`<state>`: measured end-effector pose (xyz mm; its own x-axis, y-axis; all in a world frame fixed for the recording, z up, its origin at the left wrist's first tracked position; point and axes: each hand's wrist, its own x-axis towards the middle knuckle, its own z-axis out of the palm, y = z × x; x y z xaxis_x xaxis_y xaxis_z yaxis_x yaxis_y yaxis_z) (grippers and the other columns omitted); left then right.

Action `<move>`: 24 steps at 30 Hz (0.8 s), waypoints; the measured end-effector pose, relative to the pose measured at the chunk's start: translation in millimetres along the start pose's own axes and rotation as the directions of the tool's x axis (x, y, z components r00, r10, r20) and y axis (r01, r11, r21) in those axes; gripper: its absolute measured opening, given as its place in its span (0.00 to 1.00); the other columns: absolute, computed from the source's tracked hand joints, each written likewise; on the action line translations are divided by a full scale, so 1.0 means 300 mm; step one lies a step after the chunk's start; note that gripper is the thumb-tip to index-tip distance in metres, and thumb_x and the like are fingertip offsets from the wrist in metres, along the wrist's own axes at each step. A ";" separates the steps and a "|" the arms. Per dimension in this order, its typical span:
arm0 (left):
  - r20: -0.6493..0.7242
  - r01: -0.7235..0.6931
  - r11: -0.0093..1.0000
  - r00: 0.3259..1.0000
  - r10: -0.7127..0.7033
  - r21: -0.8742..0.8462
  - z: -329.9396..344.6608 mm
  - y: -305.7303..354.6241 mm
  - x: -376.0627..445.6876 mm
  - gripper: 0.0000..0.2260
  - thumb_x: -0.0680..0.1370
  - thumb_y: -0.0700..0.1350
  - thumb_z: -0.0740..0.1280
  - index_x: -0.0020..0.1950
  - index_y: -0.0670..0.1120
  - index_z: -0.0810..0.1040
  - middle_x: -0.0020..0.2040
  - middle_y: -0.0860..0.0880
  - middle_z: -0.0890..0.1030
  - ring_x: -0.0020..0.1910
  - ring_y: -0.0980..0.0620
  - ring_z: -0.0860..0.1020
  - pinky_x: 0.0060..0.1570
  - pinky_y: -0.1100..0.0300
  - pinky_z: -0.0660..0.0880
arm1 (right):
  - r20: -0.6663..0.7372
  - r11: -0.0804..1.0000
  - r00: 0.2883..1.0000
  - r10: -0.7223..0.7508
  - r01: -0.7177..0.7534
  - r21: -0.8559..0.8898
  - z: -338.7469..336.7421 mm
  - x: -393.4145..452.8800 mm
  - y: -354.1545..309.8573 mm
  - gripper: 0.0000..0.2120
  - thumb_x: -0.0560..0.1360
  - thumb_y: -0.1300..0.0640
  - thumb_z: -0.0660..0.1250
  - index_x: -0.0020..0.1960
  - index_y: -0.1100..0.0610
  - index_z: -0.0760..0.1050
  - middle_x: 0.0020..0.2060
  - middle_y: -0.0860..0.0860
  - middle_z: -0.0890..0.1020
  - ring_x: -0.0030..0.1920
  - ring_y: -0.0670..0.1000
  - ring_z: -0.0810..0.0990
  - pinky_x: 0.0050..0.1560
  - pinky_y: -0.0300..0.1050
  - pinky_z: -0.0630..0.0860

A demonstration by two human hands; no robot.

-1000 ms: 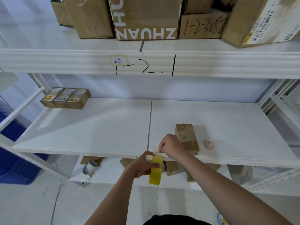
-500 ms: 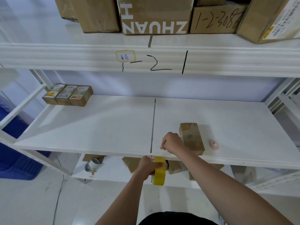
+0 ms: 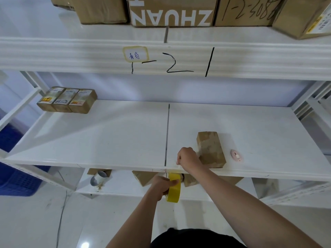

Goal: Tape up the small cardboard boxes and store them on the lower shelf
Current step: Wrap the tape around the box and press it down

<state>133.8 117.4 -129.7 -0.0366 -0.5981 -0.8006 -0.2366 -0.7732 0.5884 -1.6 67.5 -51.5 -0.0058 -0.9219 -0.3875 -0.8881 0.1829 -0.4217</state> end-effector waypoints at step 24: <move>-0.138 -0.005 0.954 0.989 0.049 0.301 -0.011 0.208 -0.066 0.11 0.79 0.47 0.71 0.42 0.39 0.80 0.36 0.46 0.84 0.31 0.50 0.81 0.36 0.59 0.79 | -0.367 0.961 0.919 -0.147 0.220 0.167 -0.086 -0.010 0.026 0.04 0.81 0.59 0.67 0.49 0.58 0.73 0.37 0.51 0.79 0.37 0.50 0.79 0.39 0.47 0.77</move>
<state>123.0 80.3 -76.6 0.0857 -0.6586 -0.7476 -0.5178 -0.6705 0.5314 -20.3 62.8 -32.6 -0.0439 -0.9990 0.0069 -0.7778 0.0299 -0.6278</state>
